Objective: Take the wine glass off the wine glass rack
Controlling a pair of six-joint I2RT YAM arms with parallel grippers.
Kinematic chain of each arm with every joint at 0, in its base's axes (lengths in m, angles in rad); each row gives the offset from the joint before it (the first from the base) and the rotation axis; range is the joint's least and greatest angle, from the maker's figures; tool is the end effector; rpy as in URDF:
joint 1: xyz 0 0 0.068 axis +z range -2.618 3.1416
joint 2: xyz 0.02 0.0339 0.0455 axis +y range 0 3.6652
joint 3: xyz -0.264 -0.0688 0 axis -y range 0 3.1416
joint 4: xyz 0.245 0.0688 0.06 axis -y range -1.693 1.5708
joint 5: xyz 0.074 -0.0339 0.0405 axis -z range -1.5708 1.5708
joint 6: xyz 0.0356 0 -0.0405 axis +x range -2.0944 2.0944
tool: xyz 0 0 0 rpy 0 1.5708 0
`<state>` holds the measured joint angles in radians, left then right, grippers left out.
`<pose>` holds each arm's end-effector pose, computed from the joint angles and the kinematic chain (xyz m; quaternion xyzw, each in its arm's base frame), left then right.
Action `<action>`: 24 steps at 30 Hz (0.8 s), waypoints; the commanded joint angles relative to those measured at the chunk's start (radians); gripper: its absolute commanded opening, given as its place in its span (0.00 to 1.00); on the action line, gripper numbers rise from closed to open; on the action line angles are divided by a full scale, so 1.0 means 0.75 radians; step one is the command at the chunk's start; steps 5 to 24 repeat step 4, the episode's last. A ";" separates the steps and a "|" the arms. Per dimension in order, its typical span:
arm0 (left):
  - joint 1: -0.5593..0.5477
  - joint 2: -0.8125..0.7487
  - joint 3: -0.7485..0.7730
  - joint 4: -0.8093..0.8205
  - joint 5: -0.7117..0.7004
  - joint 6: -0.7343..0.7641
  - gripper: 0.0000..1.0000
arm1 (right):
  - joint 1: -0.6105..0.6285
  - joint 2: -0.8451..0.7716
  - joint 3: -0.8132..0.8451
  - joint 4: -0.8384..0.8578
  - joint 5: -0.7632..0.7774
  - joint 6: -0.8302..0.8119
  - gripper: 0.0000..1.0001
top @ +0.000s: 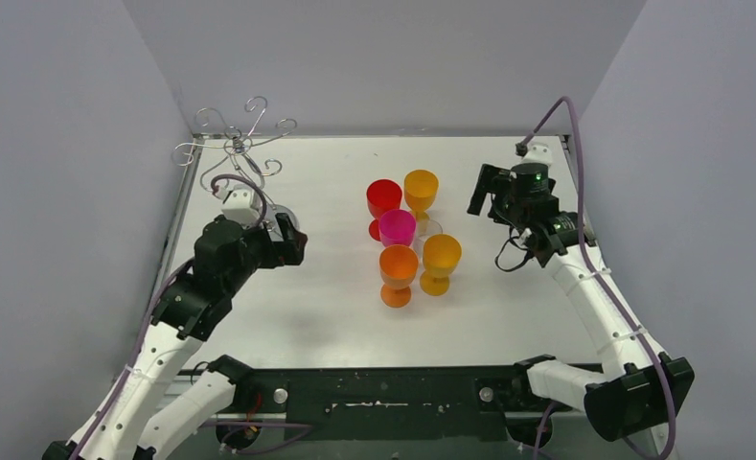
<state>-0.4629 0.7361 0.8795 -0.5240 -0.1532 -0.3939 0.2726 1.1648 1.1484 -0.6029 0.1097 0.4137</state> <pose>0.1453 -0.0664 0.3446 -0.0144 0.8267 -0.1746 0.5348 0.2425 0.0638 0.3485 0.0876 0.8836 0.1080 0.4470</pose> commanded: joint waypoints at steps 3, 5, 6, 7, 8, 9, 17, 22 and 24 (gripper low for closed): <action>0.004 0.031 0.027 0.029 -0.003 0.020 0.97 | 0.064 -0.087 0.061 0.061 0.135 -0.016 1.00; 0.004 0.032 0.026 0.029 -0.001 0.018 0.97 | 0.076 -0.089 0.061 0.063 0.141 -0.028 1.00; 0.004 0.032 0.026 0.029 -0.001 0.018 0.97 | 0.076 -0.089 0.061 0.063 0.141 -0.028 1.00; 0.004 0.032 0.026 0.029 -0.001 0.018 0.97 | 0.076 -0.089 0.061 0.063 0.141 -0.028 1.00; 0.004 0.032 0.026 0.029 -0.001 0.018 0.97 | 0.076 -0.089 0.061 0.063 0.141 -0.028 1.00; 0.004 0.032 0.026 0.029 -0.001 0.018 0.97 | 0.076 -0.089 0.061 0.063 0.141 -0.028 1.00; 0.004 0.032 0.026 0.029 -0.001 0.018 0.97 | 0.076 -0.089 0.061 0.063 0.141 -0.028 1.00; 0.004 0.032 0.026 0.029 -0.001 0.018 0.97 | 0.076 -0.089 0.061 0.063 0.141 -0.028 1.00; 0.004 0.032 0.026 0.029 -0.001 0.018 0.97 | 0.076 -0.089 0.061 0.063 0.141 -0.028 1.00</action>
